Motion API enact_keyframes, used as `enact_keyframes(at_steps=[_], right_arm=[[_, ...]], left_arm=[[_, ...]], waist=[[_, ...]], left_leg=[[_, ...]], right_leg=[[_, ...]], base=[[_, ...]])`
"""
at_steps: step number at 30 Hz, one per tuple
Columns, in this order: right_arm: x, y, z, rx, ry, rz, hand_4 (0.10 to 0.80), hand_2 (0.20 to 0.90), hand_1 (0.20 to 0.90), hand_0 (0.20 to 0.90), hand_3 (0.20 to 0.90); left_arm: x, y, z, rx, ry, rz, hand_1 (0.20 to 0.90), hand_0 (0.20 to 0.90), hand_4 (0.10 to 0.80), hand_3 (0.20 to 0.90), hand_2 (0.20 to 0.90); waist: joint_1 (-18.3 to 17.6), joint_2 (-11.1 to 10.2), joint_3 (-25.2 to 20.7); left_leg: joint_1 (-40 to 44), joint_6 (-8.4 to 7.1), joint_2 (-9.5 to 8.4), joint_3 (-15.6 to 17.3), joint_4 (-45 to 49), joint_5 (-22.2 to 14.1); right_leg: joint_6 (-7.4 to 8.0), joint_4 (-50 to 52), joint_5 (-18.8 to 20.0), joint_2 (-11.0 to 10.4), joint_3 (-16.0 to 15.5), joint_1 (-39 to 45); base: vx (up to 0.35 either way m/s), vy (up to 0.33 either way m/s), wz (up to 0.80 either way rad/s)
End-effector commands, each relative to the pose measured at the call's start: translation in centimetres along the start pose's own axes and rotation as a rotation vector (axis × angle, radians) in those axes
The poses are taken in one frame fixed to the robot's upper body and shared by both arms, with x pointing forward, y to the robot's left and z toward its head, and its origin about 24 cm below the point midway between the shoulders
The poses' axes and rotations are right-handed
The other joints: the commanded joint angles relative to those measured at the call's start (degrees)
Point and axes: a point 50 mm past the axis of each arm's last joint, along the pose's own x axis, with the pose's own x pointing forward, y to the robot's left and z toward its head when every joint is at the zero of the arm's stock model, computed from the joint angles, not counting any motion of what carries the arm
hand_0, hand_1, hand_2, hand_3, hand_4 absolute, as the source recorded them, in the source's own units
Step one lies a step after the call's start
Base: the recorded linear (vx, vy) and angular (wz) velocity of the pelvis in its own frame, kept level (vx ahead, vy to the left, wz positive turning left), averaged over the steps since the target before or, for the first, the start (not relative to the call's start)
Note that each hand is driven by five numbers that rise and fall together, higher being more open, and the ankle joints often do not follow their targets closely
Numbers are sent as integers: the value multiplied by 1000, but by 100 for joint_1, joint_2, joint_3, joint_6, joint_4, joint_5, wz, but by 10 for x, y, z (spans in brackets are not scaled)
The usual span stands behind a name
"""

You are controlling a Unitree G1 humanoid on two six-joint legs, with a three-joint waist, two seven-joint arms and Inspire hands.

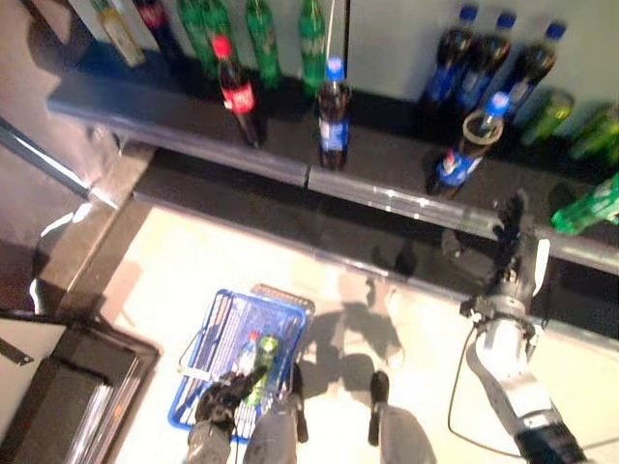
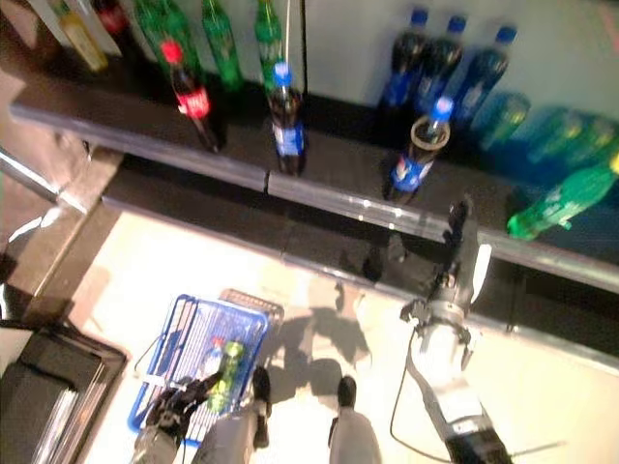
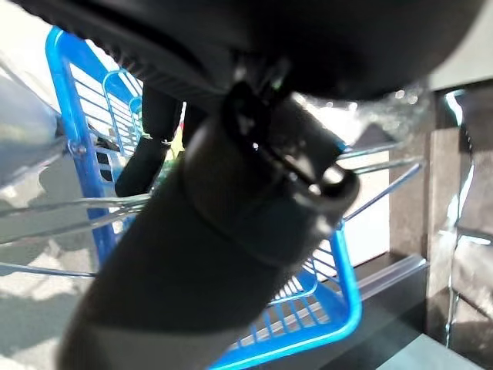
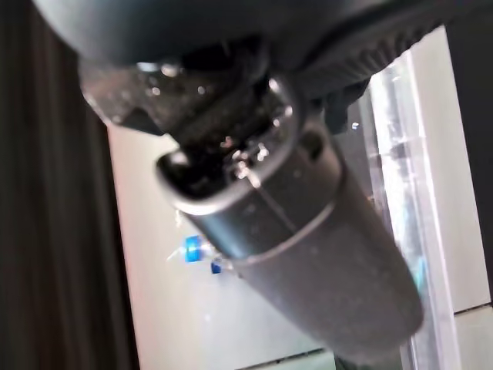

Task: Pick up the drink and place into the basket.

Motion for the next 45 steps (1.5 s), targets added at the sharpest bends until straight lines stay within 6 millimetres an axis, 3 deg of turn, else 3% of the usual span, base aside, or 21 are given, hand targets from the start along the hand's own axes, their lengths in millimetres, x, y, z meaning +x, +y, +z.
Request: enact_keyframes(at_steps=[1,12,19,36,45], right_arm=[[27,10,71,143,-338,-39,800,900,900,900,900],[57,6,109,181,-484,-210,800,900,900,900,900],[73,0,123,188,-486,-272,800,900,900,900,900],[110,-1,131,307,-367,-287,800,900,900,900,900],[123,-5,147,344,-380,-337,800,900,900,900,900]], left_arm=[[-8,23,10,48,-83,-17,300,300,100,200,300],[1,9,29,50,-124,-53,300,300,100,200,300],[3,5,37,57,-129,-60,300,300,100,200,300],[6,-4,42,80,-126,-87,300,300,100,200,300],[7,-5,44,82,-129,-100,300,300,100,200,300]], waist=[[108,-155,30],[237,-134,335],[330,-136,356],[484,9,448],[534,80,448]], left_leg=[[-483,-281,-30,-515,864,-350],[-750,-185,-157,-573,900,-346],[-747,-164,-194,-594,836,-343],[-873,-87,-294,-627,816,-341],[-1148,-28,-369,-629,798,-313]], right_leg=[[23,521,-92,-313,-165,-226],[55,554,1,-309,-151,-535],[60,515,-4,-284,-195,-526],[25,738,-45,-350,-291,-784],[38,876,-25,-361,-234,-1172]], base=[[-78,24,-5],[-10,3,0],[0,0,0],[13,0,3],[21,5,4]])
